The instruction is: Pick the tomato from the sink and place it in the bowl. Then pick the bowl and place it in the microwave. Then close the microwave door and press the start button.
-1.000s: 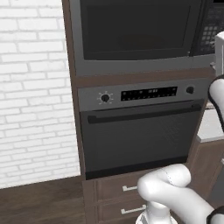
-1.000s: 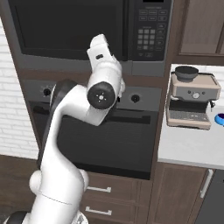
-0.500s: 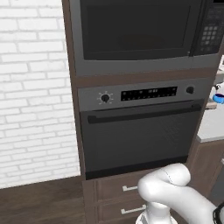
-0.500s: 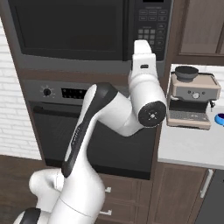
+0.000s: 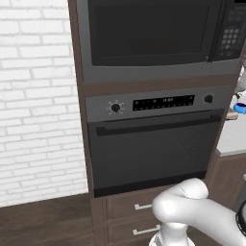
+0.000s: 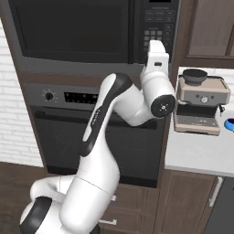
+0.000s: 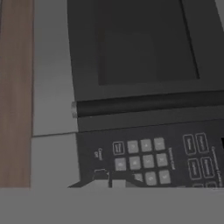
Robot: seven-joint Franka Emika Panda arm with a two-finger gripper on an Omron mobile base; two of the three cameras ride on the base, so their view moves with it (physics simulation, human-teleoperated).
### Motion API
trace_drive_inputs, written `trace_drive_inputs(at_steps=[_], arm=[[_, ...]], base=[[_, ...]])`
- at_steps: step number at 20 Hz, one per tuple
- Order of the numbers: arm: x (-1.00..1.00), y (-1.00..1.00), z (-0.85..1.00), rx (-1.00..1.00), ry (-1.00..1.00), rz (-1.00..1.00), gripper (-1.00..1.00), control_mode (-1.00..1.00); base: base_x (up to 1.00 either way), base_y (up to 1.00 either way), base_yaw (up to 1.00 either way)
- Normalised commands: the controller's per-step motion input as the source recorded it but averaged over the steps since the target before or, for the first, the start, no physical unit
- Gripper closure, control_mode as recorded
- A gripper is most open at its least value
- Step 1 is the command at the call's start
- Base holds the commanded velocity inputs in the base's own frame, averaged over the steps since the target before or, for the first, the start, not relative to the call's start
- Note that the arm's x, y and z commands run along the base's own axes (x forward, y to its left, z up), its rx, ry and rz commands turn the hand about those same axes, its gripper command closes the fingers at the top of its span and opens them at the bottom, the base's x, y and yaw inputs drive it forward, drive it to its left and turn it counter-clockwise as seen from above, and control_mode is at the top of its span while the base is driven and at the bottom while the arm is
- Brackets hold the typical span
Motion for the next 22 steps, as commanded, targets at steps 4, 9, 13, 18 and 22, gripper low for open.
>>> trace_drive_inputs(at_steps=[4, 9, 13, 18, 22], arm=[[0.72, -0.19, -0.04, 0.02, 0.00, 0.00, 1.00, -1.00], [0.35, -0.36, -0.07, 0.02, 0.00, 0.00, 1.00, -1.00], [0.53, -0.23, -0.10, 0.00, 0.00, 0.00, 1.00, -1.00], [0.46, -0.04, -0.02, 0.00, 0.00, 0.00, 1.00, -1.00], [0.18, 0.00, 0.00, 0.00, 0.00, 0.00, 1.00, -1.00]], base=[[0.00, 0.00, 0.00], [0.00, 0.00, 0.00], [0.00, 0.00, 0.00], [0.00, 0.00, 0.00], [0.00, 0.00, 0.00]])
